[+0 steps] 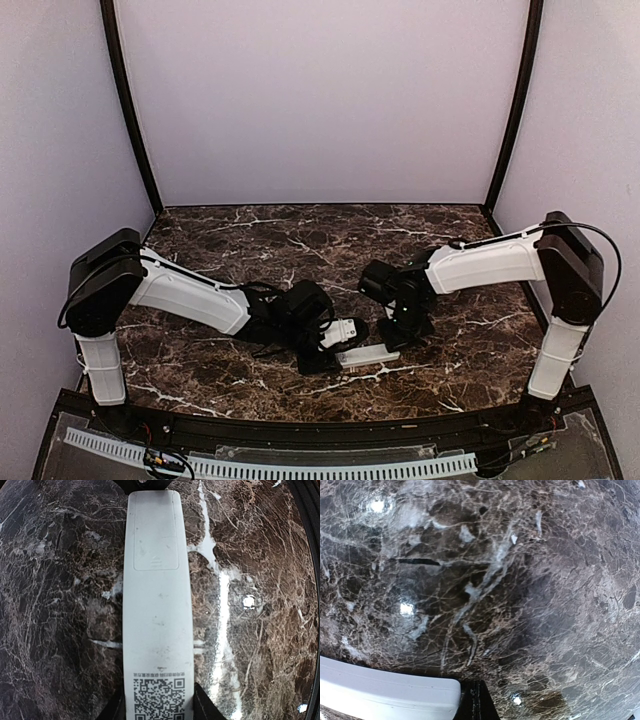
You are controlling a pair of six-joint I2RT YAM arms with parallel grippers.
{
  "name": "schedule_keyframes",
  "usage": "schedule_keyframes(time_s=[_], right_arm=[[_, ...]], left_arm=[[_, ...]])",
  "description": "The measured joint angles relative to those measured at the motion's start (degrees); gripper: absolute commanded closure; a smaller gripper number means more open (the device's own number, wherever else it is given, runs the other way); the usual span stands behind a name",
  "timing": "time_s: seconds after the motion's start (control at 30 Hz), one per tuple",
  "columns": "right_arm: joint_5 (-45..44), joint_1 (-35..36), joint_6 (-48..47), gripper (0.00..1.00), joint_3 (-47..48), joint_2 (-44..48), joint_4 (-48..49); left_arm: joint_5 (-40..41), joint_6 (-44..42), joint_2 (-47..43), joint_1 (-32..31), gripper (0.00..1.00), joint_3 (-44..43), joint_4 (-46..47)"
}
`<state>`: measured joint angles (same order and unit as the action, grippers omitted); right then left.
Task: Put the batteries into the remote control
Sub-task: Press the battery cover on the remote control, then pick up the remote control from the center of the board.
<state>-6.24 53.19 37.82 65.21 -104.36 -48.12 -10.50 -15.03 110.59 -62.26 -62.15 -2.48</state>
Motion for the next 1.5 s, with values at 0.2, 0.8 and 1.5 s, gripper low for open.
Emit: schedule_keyframes(time_s=[0.2, 0.8, 1.5], right_arm=[[4.1, -3.5, -1.7, 0.80, -4.2, 3.7, 3.3], [20.1, -9.5, -41.4, 0.23, -1.7, 21.9, 8.1], [18.5, 4.5, -71.4, 0.34, 1.1, -2.2, 17.4]], left_arm=[[0.0, 0.0, 0.0, 0.0, 0.90, 0.0, 0.0], [1.3, -1.3, -7.9, -0.2, 0.01, 0.4, -13.9], [20.3, 16.9, -34.3, 12.3, 0.01, 7.3, -11.4]])
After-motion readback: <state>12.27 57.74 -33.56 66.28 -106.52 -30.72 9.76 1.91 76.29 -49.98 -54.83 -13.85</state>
